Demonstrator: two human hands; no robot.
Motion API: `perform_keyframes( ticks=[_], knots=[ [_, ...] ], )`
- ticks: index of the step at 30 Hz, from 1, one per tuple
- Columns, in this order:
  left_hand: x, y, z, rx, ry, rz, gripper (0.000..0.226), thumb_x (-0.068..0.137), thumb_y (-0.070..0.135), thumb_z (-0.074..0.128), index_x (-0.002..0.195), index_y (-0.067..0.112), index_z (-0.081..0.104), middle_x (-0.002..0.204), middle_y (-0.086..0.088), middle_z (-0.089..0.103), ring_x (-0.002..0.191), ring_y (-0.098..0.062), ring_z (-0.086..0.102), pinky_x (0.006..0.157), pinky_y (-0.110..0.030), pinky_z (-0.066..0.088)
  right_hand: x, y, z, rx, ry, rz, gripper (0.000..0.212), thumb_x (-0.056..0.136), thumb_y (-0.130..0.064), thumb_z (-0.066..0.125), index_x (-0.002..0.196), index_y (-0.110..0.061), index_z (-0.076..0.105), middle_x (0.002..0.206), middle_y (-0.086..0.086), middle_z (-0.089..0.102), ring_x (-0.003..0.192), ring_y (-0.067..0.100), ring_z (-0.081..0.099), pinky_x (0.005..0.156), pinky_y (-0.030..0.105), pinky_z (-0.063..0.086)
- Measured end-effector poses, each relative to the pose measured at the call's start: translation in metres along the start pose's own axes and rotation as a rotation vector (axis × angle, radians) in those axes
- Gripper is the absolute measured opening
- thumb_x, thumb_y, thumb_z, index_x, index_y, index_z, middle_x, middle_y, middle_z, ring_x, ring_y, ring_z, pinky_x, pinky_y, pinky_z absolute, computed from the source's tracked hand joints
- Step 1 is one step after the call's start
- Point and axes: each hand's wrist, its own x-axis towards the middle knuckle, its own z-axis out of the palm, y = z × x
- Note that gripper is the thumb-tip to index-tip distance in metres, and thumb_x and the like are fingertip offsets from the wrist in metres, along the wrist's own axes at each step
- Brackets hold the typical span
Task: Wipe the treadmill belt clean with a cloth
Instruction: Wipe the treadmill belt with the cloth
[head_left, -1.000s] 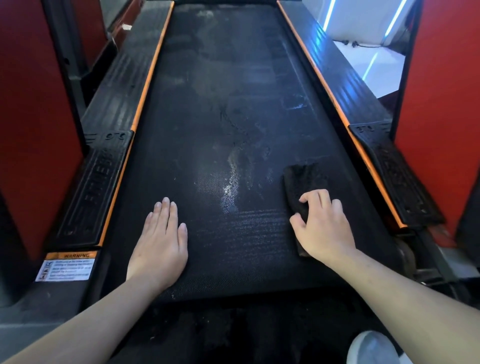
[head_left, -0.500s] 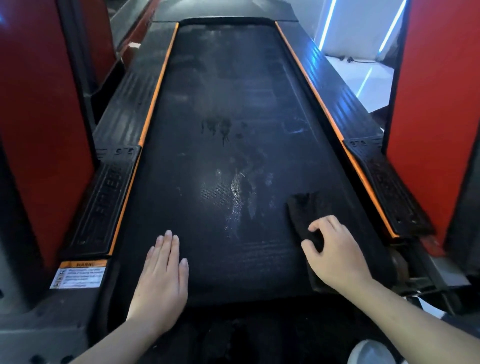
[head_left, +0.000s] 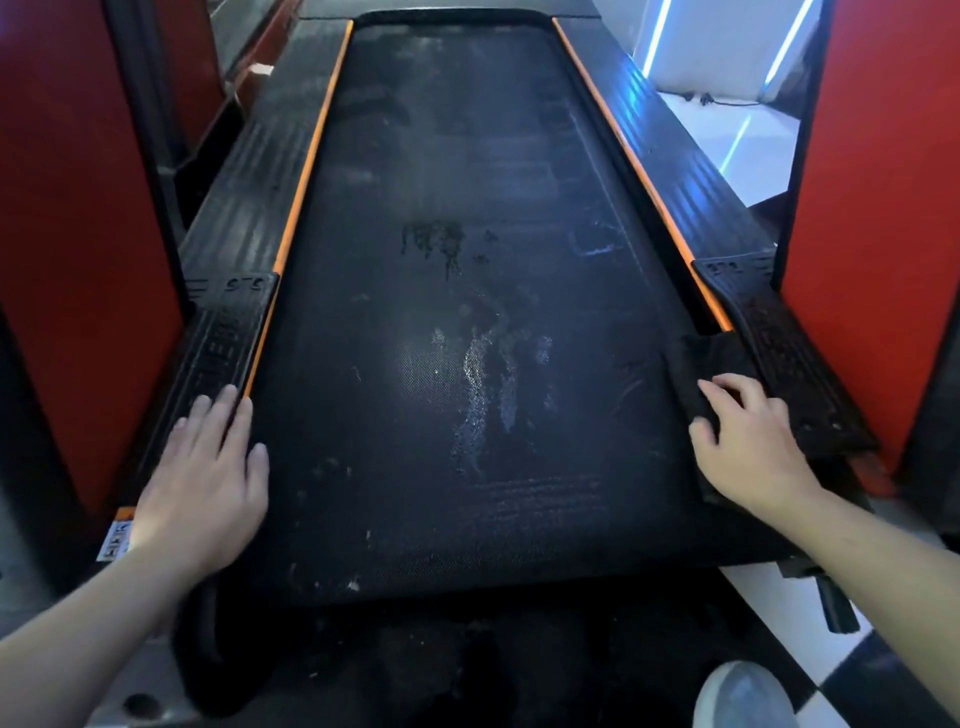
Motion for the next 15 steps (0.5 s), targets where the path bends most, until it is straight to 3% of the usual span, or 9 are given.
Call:
perform_keyframes(
  ticks=[3, 9, 15],
  knots=[
    [0.002, 0.003, -0.001, -0.125, 0.029, -0.043, 0.065, 0.096, 0.032, 0.024, 0.151, -0.001, 0.026, 0.159, -0.024, 0.022, 0.147, -0.04, 0.019, 0.119, -0.052, 0.018, 0.003, -0.001, 0.004, -0.003, 0.01, -0.001, 0.05, 0.097, -0.025, 0.047, 0.146, -0.014, 0.047, 0.151, 0.002, 0.036, 0.123, 0.038, 0.038, 0.108, 0.05, 0.036],
    [0.002, -0.002, 0.005, -0.045, -0.012, -0.012, 0.064, 0.098, 0.028, 0.02, 0.151, -0.008, 0.019, 0.159, -0.026, 0.019, 0.148, -0.04, 0.017, 0.12, -0.052, 0.017, -0.005, -0.035, 0.019, 0.04, 0.098, -0.056, 0.044, 0.093, -0.018, 0.056, 0.134, -0.001, 0.058, 0.141, 0.013, 0.053, 0.105, 0.046, 0.049, 0.102, 0.047, 0.039],
    [0.004, 0.002, 0.003, -0.055, 0.024, -0.036, 0.065, 0.093, 0.024, 0.026, 0.147, -0.011, 0.03, 0.156, -0.026, 0.027, 0.145, -0.04, 0.027, 0.119, -0.047, 0.018, -0.038, -0.127, 0.044, 0.077, 0.054, -0.187, 0.048, 0.094, -0.031, 0.049, 0.134, -0.006, 0.058, 0.139, 0.008, 0.052, 0.107, 0.035, 0.048, 0.1, 0.045, 0.044]
  ],
)
